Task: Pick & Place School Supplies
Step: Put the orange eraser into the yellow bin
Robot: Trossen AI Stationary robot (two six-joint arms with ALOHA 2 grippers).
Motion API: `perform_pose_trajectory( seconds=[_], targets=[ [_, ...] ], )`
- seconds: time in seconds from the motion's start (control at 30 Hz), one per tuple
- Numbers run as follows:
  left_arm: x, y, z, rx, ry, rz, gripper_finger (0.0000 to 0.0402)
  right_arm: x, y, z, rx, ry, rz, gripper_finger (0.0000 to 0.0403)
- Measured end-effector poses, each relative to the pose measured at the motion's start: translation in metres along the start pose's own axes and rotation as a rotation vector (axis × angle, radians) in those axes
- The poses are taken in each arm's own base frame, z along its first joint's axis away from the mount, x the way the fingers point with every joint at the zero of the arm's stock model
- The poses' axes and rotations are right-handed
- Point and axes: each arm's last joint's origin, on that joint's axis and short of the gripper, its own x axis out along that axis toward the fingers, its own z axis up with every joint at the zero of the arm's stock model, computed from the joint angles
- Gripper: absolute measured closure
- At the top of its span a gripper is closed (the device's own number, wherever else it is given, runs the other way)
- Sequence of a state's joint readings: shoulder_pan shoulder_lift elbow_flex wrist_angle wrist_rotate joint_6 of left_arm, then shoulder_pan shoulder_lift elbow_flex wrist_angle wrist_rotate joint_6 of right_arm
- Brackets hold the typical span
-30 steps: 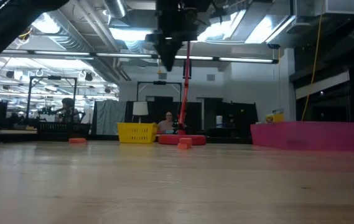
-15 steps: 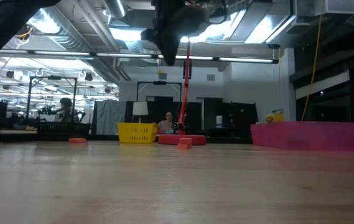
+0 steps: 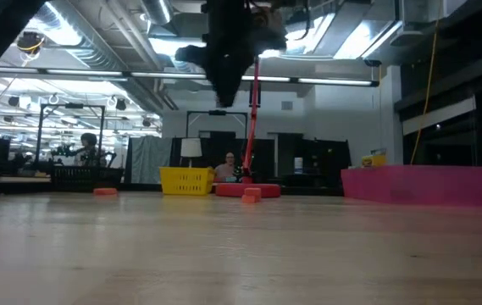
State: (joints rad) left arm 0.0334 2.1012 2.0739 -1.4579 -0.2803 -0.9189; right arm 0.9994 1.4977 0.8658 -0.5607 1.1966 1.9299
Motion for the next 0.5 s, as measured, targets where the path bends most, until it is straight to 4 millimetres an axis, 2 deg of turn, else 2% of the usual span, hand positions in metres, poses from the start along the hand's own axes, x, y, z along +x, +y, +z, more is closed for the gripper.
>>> perform_pose_trajectory(
  seconds=[0.1, 0.2, 0.37, 0.5],
  targets=[
    [0.001, -0.006, -0.002, -0.038, 0.011, -0.180, 0.0373, -0.004, 0.001, 0.005, -0.003, 0.013, 0.006, 0.0396],
    [0.015, -0.007, 0.002, -0.129, -0.006, -0.281, 0.0384, -0.008, 0.002, 0.010, -0.026, 0.020, 0.016, 0.0396],
    [0.038, 0.009, 0.010, -0.198, 0.026, -0.346, 0.0386, -0.013, 0.005, 0.023, -0.027, 0.023, 0.030, 0.0396],
    [0.060, 0.022, 0.023, -0.260, 0.069, -0.389, 0.0356, -0.015, 0.005, 0.035, -0.007, 0.016, 0.033, 0.0396]
  ],
)
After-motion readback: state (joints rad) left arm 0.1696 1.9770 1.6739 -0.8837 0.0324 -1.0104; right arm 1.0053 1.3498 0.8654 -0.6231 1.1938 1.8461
